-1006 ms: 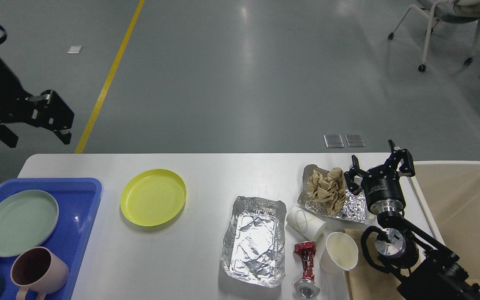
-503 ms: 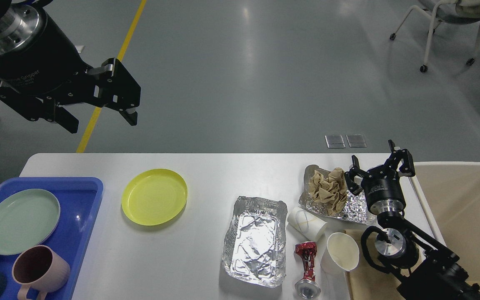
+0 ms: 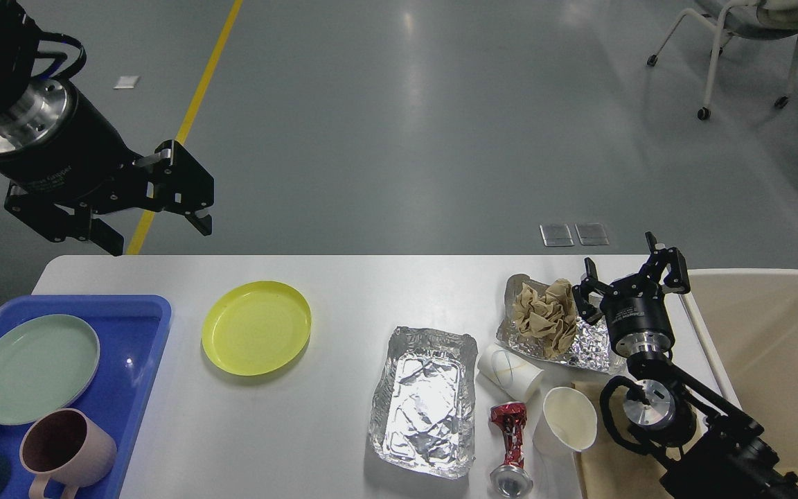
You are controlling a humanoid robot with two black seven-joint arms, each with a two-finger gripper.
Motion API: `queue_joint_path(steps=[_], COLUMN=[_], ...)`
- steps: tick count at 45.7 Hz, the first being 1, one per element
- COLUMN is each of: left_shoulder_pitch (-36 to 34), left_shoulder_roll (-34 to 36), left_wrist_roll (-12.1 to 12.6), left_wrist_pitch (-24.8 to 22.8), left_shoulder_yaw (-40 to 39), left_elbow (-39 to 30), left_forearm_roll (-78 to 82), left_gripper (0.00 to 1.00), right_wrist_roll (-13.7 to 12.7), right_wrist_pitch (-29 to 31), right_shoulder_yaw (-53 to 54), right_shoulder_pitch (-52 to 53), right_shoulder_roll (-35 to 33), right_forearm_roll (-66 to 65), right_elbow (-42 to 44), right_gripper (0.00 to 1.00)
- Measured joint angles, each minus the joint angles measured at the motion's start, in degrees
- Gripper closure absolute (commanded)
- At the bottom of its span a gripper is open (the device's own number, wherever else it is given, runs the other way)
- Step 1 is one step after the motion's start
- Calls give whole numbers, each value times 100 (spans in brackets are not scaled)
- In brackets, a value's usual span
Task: Tidy desktop
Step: 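Raise the left gripper and move it toward the yellow plate, then grasp the rim of the yellow plate with the left gripper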
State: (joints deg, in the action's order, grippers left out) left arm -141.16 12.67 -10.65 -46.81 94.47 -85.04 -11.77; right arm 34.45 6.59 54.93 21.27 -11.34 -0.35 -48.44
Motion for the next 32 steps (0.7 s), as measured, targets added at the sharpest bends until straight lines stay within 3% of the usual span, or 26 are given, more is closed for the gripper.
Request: queue_joint_path(steps=[9, 22, 27, 32], left_shoulder_pitch=[1722, 3712, 4480, 5339], left_shoulder_roll=[13, 88, 124, 162], left_wrist_roll=[42, 185, 793, 1673], left_wrist_pitch=[865, 1731, 2470, 3328], left_shoulder_yaw=[-16, -54, -449, -1216], left_elbow=[513, 1456, 1785, 2323], left_forearm_roll=[-333, -1575, -2227, -2669], left_gripper=[9, 9, 9, 9], right_wrist_roll=[0, 0, 0, 0], right_wrist_pitch=[0, 0, 0, 0], right_shoulder_yaw=[0, 1, 0, 1], right_shoulder_pitch=[0, 0, 0, 0], right_shoulder_roll=[0, 0, 0, 0], right_forearm_roll=[0, 0, 0, 1], right_elbow=[0, 0, 0, 0], right_gripper=[0, 0, 0, 0])
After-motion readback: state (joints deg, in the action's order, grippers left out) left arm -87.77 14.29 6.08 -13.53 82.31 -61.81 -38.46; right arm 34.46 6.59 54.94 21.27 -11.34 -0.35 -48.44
